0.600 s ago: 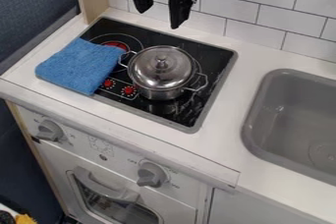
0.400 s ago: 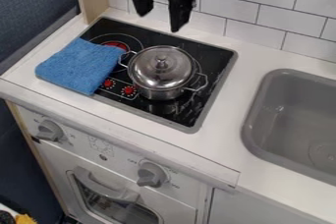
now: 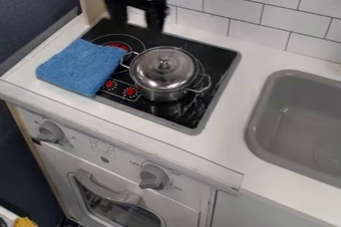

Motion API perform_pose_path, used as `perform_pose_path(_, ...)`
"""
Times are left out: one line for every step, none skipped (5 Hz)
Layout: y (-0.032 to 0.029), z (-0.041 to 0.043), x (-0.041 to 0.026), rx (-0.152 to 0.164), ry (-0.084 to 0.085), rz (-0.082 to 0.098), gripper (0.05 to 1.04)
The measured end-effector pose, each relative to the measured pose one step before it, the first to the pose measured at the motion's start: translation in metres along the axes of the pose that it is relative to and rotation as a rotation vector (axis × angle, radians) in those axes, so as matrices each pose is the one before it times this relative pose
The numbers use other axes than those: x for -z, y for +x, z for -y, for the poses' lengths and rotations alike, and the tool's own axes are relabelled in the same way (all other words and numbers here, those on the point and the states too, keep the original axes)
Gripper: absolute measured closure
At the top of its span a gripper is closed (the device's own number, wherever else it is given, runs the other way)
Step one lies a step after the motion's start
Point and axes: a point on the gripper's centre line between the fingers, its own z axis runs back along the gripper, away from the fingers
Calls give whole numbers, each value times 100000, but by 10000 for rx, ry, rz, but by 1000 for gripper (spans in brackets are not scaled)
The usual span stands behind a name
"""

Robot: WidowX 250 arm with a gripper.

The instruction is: Move the table cloth to the upper right of the stove

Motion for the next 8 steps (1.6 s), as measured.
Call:
perform_pose_path(-1618, -3387, 306, -634, 319, -171, 83)
perform_pose_path(-868, -2529, -46, -191, 511, -128, 83)
perform_pose_path(-777, -1945, 1561, -252, 308, -368, 83)
perform_pose_path(-313, -694, 1616, 87, 148, -326, 83)
perform_pose_path(89, -256, 1626, 1, 42, -372, 83)
perform_pose_path(460, -12, 1659, 30, -106, -348, 83)
perform_pose_path(369, -82, 1603, -107, -123, -474, 83)
perform_pose_path(741, -276, 269, 36, -22, -59, 83)
